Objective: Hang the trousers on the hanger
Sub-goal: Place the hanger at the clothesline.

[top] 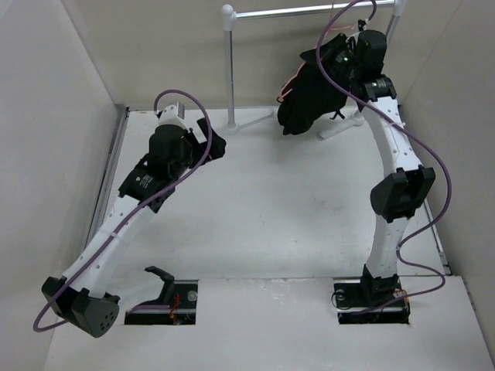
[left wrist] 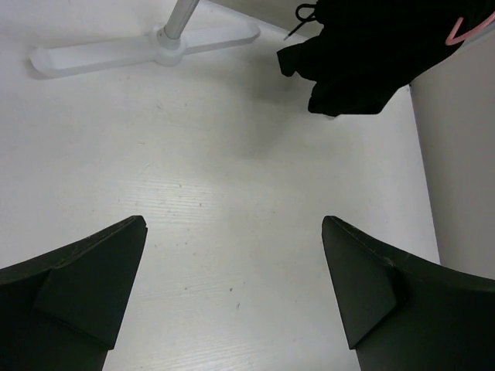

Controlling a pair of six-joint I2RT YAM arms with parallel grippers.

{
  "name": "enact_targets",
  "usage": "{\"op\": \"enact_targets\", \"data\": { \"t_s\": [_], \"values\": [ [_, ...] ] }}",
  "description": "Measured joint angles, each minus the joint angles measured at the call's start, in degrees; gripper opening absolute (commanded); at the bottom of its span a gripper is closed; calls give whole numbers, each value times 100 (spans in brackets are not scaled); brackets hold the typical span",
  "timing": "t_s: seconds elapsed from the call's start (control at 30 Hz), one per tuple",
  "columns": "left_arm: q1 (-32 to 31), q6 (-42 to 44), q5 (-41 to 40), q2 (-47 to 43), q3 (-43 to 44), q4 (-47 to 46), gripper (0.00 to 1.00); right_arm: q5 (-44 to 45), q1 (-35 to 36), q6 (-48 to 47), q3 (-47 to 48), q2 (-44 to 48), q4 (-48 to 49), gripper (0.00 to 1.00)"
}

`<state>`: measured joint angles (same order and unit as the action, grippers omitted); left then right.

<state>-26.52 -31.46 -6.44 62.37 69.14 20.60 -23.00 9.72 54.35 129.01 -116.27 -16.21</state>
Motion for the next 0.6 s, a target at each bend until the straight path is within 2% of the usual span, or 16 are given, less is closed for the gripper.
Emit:
{"op": "enact_targets", "data": {
  "t_s": [0.33,0.6],
  "values": [
    [0,-205,203,310,-205,-354,100,-144,-756,232,826,-621,-310,0],
    [-28,-356,299,535,-205,-632,100,-149,-911,269,833,-737,-518,1]
  ]
}}
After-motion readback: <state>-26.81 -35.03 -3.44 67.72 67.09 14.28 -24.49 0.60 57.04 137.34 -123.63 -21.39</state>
